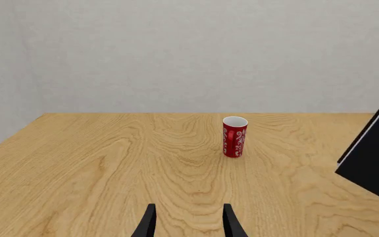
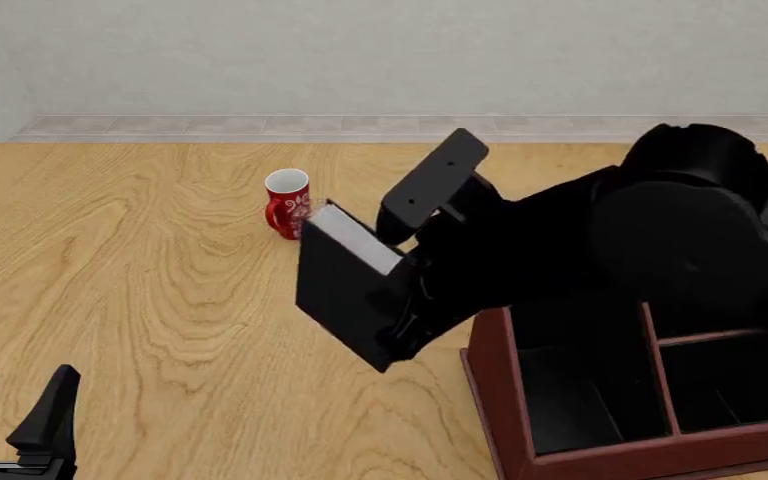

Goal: Pick up the book and place it in the left compartment of the caddy.

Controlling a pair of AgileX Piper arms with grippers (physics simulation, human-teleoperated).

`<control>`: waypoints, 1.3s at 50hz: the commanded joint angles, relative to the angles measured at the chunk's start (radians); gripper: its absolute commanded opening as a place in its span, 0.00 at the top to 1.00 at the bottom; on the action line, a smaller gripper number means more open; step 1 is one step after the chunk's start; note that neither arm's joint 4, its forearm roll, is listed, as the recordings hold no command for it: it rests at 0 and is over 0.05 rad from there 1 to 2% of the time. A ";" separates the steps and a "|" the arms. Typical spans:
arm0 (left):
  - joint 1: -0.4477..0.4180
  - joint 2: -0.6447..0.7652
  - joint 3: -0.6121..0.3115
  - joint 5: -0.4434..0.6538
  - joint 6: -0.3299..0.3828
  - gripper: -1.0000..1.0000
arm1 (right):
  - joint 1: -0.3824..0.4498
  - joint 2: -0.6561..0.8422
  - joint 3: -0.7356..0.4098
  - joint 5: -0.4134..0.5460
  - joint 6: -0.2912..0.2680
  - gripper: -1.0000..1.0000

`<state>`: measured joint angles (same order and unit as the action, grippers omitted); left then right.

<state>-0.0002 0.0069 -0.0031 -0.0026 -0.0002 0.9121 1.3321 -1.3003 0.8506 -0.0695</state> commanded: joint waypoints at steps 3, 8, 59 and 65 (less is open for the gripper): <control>0.000 0.000 0.000 0.000 0.000 0.00 | 0.004 -0.097 0.024 0.036 0.056 1.00; 0.000 0.000 0.000 0.000 0.000 0.00 | 0.002 -0.124 0.034 0.047 0.067 1.00; 0.000 0.000 0.000 0.000 0.000 0.00 | -0.103 -0.338 0.097 0.133 0.104 1.00; 0.000 0.000 0.000 0.000 0.000 0.00 | -0.135 -0.384 0.114 0.158 0.105 1.00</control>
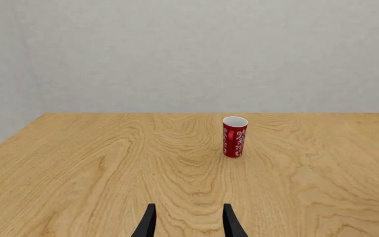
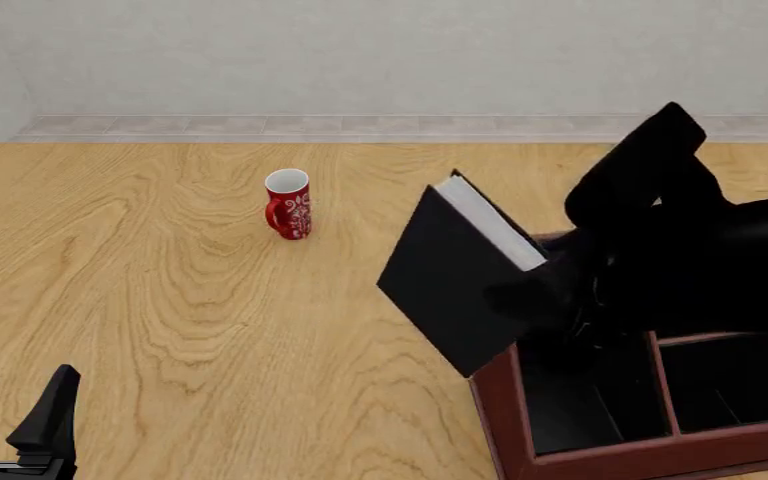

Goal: Pick up the book and place it in the left compartment of the caddy.

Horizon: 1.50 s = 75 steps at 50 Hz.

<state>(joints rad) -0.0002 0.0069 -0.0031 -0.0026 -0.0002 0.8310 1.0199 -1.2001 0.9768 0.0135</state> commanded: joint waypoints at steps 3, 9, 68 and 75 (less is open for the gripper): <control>0.000 0.000 0.000 0.000 0.000 0.00 | -0.060 -0.080 0.015 0.036 0.023 1.00; 0.000 0.000 0.000 0.000 0.000 0.00 | -0.088 -0.139 0.028 0.077 0.026 1.00; 0.000 0.000 0.000 0.000 0.000 0.00 | -0.314 -0.289 0.181 0.114 0.147 1.00; 0.000 0.000 0.000 0.000 0.000 0.00 | -0.331 -0.292 0.179 0.118 0.154 1.00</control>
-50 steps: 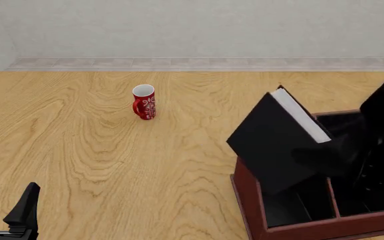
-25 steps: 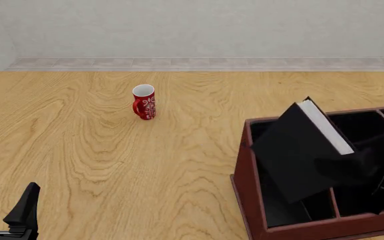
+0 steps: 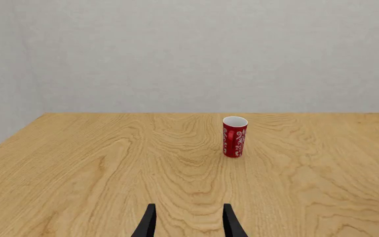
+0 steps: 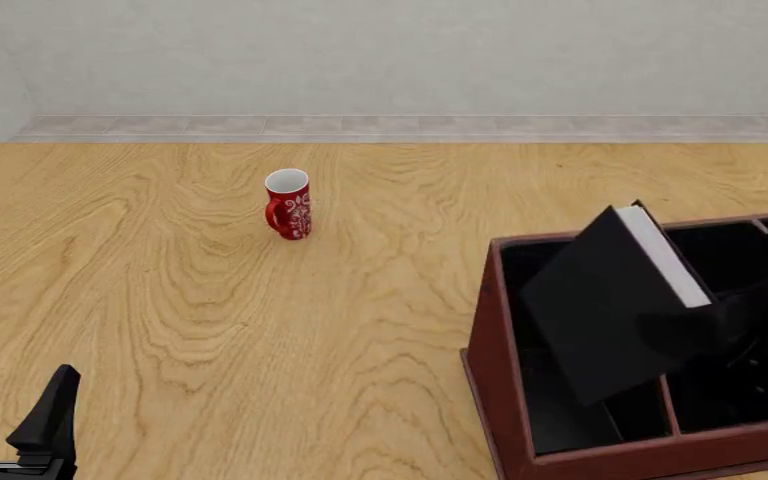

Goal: Pick up the book and place it in the left compartment of the caddy.

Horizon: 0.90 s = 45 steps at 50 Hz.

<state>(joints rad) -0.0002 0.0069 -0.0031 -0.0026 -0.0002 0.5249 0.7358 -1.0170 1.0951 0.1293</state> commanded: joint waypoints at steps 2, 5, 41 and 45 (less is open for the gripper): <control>0.000 0.000 0.000 0.000 0.000 0.00 | -0.039 -0.015 0.001 0.002 0.038 1.00; 0.000 0.000 0.000 0.000 0.000 0.00 | -0.051 -0.017 0.006 0.002 0.040 1.00; 0.000 0.000 0.000 0.000 0.000 0.00 | -0.124 -0.021 0.100 -0.090 0.064 1.00; 0.000 0.000 0.000 0.000 0.000 0.00 | -0.133 -0.020 0.109 -0.109 0.065 1.00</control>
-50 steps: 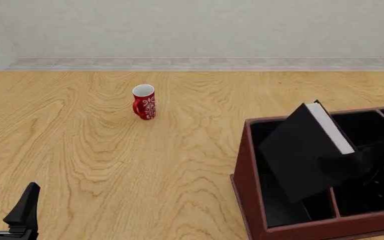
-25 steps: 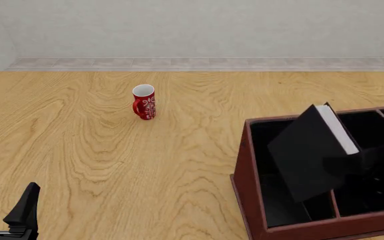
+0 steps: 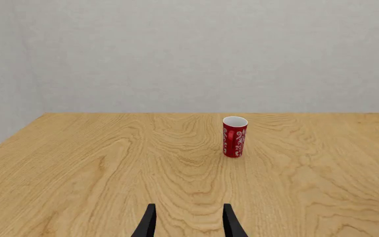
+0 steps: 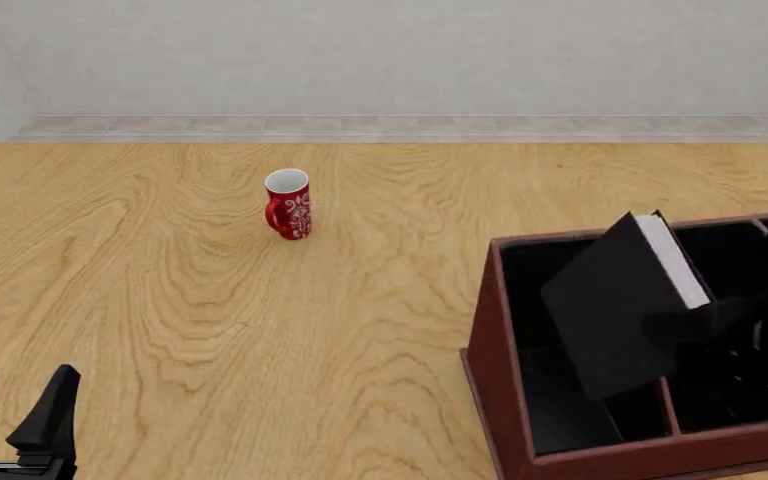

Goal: Pick up the book and place it in the left compartment of the caddy.

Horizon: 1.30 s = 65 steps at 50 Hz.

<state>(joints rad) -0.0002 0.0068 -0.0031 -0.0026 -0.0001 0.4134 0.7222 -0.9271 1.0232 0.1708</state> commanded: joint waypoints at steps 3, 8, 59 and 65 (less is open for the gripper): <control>0.000 0.000 0.000 0.000 0.000 0.00 | -0.030 -0.007 0.029 -0.047 0.019 1.00; 0.000 0.000 0.000 0.000 0.000 0.00 | -0.035 -0.011 0.062 -0.075 0.023 1.00; 0.000 0.000 0.000 0.000 0.000 0.00 | -0.046 0.022 0.245 -0.228 0.029 1.00; 0.000 0.000 0.000 0.000 0.000 0.00 | -0.058 0.036 0.248 -0.244 0.015 1.00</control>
<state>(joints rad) -0.0002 0.0069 -0.0031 -0.0026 -0.0002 0.3714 0.7450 -0.6839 0.8084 0.1858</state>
